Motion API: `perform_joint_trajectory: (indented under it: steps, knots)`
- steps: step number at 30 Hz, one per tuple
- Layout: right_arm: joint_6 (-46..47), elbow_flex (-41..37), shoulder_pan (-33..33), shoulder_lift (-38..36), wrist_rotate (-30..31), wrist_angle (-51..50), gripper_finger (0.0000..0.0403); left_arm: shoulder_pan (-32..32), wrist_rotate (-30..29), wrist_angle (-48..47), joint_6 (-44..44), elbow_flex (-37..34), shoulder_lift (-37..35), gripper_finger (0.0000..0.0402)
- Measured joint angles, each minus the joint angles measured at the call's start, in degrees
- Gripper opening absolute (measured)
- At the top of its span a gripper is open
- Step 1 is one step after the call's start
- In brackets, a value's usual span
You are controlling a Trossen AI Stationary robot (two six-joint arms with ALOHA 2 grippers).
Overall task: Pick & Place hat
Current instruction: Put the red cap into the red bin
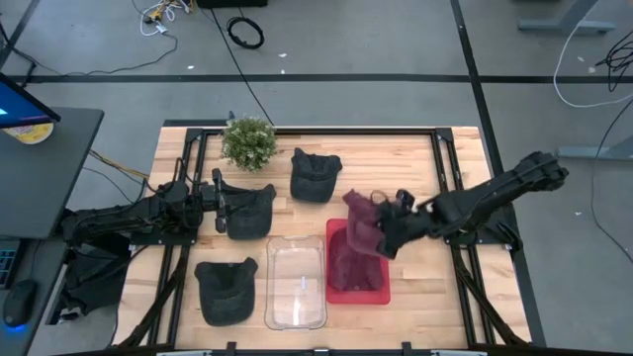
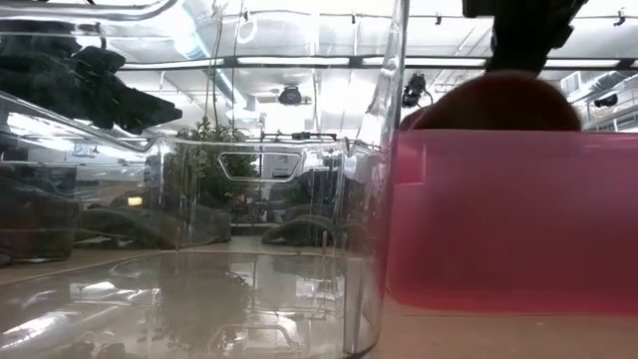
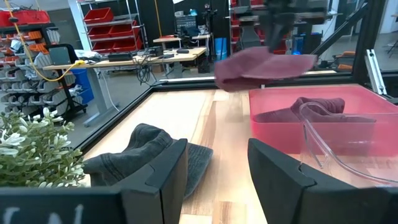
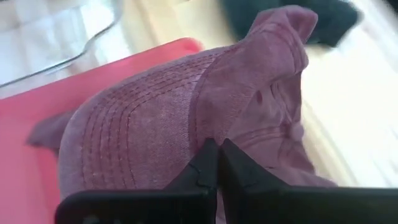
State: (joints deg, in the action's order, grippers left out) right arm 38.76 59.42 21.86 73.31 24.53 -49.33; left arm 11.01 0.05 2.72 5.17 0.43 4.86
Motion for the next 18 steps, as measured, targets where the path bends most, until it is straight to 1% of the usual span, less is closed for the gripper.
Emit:
perform_joint_trajectory:
  steps: [4,12,18]
  knots:
    - [2.43,4.12,3.33,5.15,0.03,-0.48,0.0001,0.0,0.0,0.0,0.0,0.0,0.0,0.0172]
    - [5.56,12.43,6.73,14.8,0.12,-1.99,0.0001,-0.01,0.0,0.0,0.0,0.0,0.0,0.0172]
    - [6.27,14.86,7.85,18.83,0.07,-1.96,0.0002,-0.01,0.0,0.0,0.0,0.0,0.0,0.0172]
